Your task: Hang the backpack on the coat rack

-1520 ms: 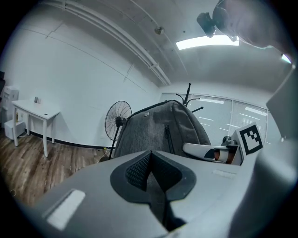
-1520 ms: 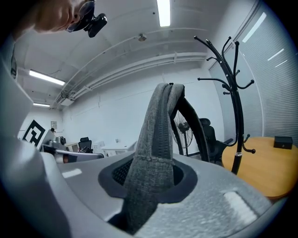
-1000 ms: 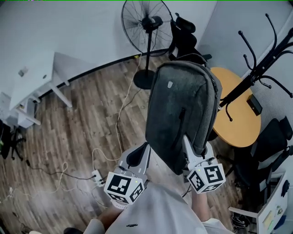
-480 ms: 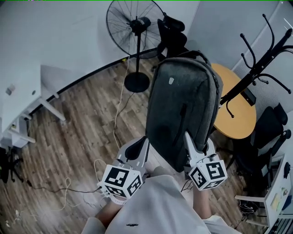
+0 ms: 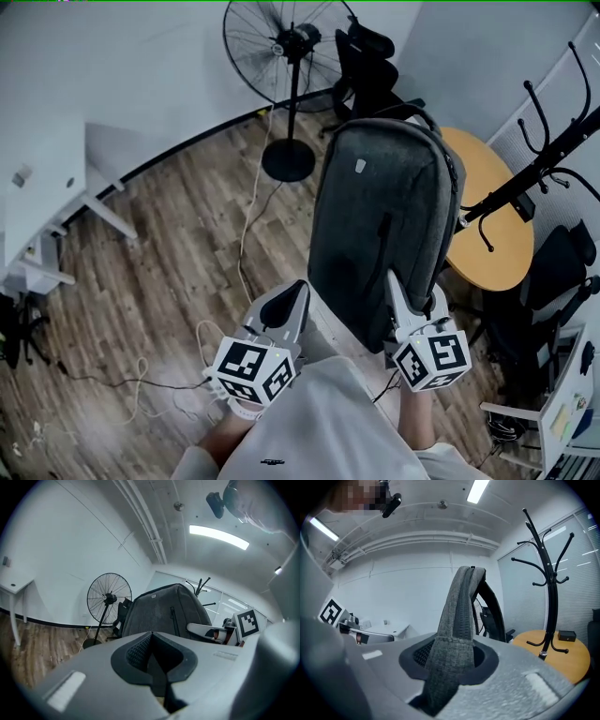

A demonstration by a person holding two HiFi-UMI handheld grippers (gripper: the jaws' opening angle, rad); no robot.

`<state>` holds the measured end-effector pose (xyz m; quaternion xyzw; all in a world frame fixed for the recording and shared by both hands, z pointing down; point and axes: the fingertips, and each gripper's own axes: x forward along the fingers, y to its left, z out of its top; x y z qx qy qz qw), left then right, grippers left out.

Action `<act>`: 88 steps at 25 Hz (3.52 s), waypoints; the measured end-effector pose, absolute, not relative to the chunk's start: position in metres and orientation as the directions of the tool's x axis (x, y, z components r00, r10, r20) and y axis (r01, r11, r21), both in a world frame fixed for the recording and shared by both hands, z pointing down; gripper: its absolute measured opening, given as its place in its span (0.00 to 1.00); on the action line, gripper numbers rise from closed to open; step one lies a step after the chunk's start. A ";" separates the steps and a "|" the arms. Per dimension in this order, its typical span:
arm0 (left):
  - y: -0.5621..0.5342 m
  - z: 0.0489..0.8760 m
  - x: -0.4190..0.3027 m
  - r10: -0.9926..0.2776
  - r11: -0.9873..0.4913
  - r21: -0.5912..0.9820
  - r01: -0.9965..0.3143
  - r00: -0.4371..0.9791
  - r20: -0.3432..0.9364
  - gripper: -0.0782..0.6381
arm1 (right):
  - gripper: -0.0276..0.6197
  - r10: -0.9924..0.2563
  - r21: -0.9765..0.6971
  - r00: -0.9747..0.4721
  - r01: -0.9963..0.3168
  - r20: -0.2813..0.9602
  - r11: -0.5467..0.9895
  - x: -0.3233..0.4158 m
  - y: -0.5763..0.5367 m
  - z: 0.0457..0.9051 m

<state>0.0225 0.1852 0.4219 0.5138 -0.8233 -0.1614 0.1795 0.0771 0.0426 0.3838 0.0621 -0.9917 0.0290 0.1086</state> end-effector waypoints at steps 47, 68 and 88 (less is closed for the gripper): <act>-0.088 0.382 -0.167 -0.975 -0.139 0.336 -0.932 0.188 0.117 0.13 | 0.20 -0.524 -0.007 -0.842 -0.529 0.126 0.849 -0.074 -0.118 0.356; -0.087 0.367 -0.165 -0.933 -0.310 0.323 -0.894 0.351 0.076 0.13 | 0.20 -0.644 0.026 -0.764 -0.643 0.048 0.765 -0.068 -0.082 0.332; -0.109 0.347 -0.125 -0.904 -0.399 0.290 -0.870 0.426 0.035 0.13 | 0.20 -0.679 0.066 -0.720 -0.691 -0.142 0.720 -0.023 -0.090 0.285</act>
